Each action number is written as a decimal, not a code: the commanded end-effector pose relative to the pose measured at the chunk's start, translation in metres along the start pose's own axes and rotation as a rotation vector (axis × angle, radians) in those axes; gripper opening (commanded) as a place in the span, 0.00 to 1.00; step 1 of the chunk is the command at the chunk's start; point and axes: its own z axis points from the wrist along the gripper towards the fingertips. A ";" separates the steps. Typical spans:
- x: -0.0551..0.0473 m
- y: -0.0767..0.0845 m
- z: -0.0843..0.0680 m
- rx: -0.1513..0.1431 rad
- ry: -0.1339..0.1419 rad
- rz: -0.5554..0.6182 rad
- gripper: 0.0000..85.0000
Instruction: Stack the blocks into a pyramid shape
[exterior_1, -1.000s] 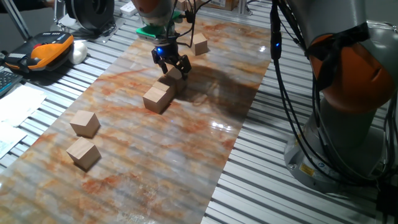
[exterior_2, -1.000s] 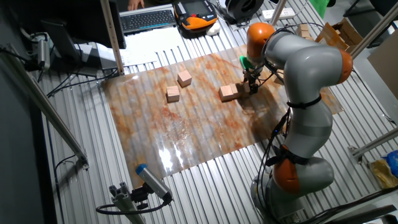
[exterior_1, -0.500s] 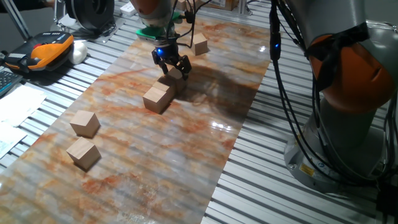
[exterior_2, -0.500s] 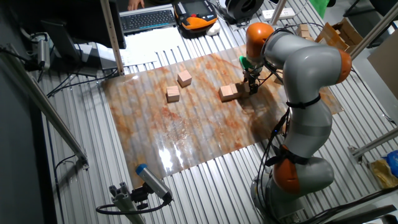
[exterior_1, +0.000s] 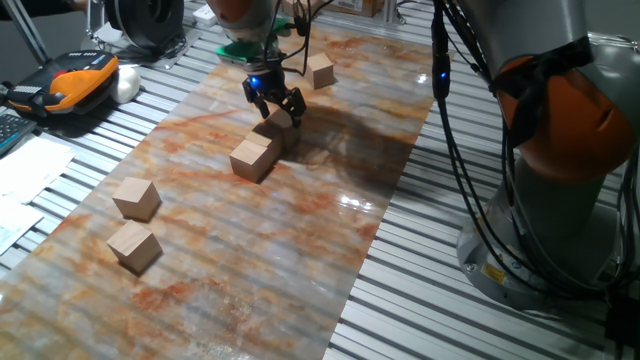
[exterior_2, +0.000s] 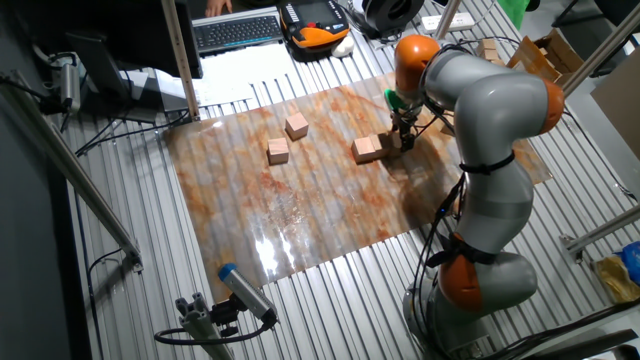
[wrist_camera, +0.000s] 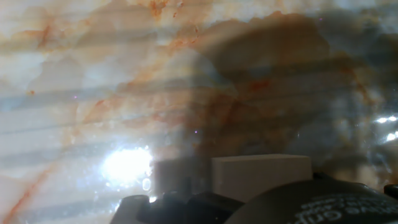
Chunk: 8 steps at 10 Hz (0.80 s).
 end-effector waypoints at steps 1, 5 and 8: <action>-0.001 0.000 -0.001 -0.001 0.001 0.000 1.00; -0.001 0.001 -0.001 -0.012 0.014 0.002 1.00; -0.003 0.002 -0.003 -0.023 0.029 0.006 1.00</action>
